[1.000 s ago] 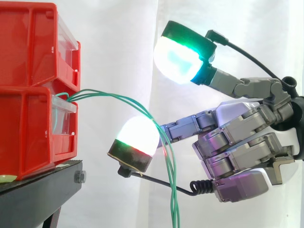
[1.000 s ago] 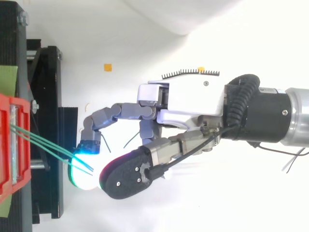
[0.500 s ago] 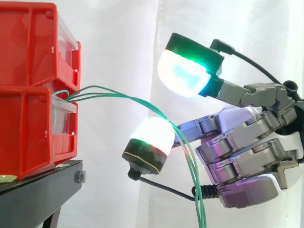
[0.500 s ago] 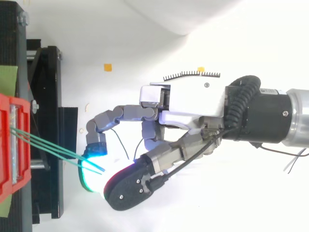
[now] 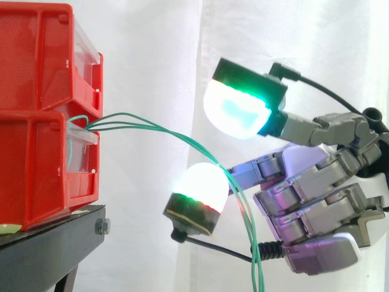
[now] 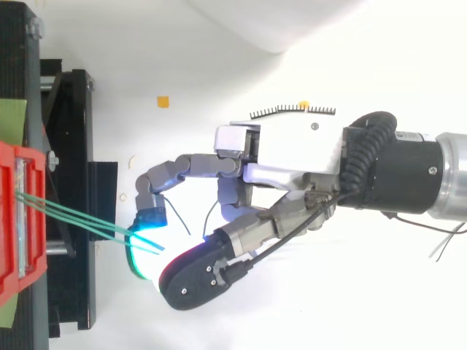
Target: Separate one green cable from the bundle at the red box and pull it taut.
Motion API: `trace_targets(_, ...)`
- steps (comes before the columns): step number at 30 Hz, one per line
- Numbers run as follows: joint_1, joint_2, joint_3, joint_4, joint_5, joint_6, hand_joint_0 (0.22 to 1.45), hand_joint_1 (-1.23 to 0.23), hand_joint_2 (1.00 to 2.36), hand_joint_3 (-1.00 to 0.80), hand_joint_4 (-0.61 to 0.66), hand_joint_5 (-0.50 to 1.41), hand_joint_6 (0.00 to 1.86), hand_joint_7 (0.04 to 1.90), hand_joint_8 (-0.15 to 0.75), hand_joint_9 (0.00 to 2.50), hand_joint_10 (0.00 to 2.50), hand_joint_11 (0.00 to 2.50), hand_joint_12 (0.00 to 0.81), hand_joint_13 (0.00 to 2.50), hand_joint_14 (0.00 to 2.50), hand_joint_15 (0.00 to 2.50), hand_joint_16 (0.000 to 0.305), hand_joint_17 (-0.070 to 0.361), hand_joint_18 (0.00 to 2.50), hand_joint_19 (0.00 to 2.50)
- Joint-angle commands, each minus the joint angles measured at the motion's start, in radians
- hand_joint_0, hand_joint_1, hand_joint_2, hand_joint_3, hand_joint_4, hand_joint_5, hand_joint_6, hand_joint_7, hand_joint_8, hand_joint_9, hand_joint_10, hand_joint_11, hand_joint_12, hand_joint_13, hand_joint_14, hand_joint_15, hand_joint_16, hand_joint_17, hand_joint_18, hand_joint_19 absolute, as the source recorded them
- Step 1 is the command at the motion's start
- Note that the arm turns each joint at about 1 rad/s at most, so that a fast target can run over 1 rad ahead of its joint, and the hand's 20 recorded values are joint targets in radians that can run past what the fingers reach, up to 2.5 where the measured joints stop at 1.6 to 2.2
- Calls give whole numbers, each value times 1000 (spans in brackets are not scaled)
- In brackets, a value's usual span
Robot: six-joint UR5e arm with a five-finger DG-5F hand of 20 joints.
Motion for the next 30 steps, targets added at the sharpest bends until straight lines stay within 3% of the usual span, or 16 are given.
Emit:
trace_targets(1, 1, 0, 0, -32, 29, -44, 681, -664, 1004, -468, 61, 121, 503, 1332, 74, 2146, 2500, 893, 92, 1598, 2500, 1157, 58, 130, 1786, 632)
trace_targets(8, 1, 0, 11, -54, 38, -55, 680, -671, 1003, -464, 63, 122, 504, 1339, 75, 2149, 2500, 867, 93, 1599, 2500, 1131, 57, 129, 1793, 623)
trace_targets(20, -1, 0, 52, -156, 47, -70, 660, -680, 1000, -500, 84, 123, 503, 1342, 76, 2152, 2500, 852, 90, 1605, 2500, 1114, 57, 129, 1798, 623)
trace_targets(23, -1, 0, 55, -161, 47, -73, 616, -674, 1000, -500, 110, 118, 504, 1341, 85, 2143, 2500, 868, 113, 1606, 2500, 1112, 58, 131, 1796, 621)
trace_targets(30, 1, 2, 69, -173, 47, -78, 473, -511, 1000, -500, 202, 91, 506, 1204, 140, 2128, 2500, 950, 196, 1626, 2500, 1115, 70, 158, 1812, 513)
